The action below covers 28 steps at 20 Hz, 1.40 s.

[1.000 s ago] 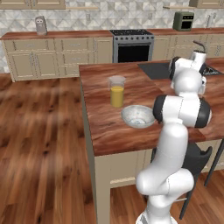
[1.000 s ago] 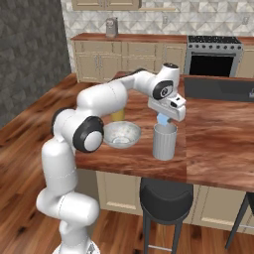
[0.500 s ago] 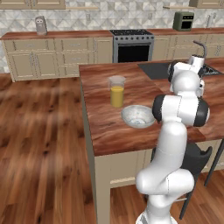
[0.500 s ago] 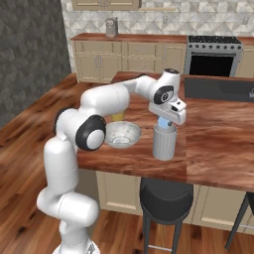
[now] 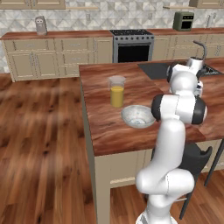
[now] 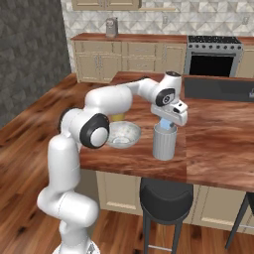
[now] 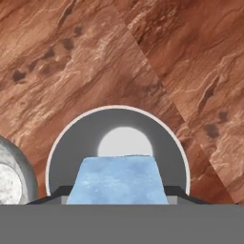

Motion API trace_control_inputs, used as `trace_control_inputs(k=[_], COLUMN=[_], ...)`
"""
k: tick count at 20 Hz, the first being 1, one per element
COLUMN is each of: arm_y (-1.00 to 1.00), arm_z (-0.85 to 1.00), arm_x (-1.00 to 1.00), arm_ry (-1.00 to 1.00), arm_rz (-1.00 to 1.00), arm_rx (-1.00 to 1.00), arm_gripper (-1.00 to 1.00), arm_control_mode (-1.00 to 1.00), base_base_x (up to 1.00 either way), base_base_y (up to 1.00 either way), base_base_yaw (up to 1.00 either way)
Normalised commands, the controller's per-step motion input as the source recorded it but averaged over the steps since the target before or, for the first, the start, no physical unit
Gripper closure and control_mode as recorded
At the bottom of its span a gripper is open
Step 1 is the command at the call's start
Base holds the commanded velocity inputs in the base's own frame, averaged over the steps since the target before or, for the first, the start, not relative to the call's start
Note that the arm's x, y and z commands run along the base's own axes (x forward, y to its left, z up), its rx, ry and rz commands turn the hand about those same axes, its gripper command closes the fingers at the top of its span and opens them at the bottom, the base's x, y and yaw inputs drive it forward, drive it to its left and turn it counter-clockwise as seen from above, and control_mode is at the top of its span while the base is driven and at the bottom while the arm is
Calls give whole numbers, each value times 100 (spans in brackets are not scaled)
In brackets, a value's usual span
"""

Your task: There are two ice cubes in the ice bowl. Place both ice cubes in the glass cup.

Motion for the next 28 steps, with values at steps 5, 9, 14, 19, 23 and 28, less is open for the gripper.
trace_control_inputs(k=[5, 9, 14, 19, 23, 28], arm_y=[-4, 0, -3, -3, -17, -1], arm_z=[-20, -14, -10, -8, 1, 37], arm_x=[18, 9, 18, 20, 9, 0], arm_ry=[0, 0, 0, 0, -1, -3], arm_rz=[0, 1, 0, 0, 0, 0], arm_rx=[0, 0, 0, 0, 0, 0], arm_gripper=[100, 100, 100, -100, -100, -100], arm_control_mode=[-100, -100, -100, -100, -100, -100], base_base_x=[0, 0, 0, 0, 0, 0], base_base_y=[0, 0, 0, 0, 0, 0], base_base_yaw=[0, 0, 0, 0, 0, 0])
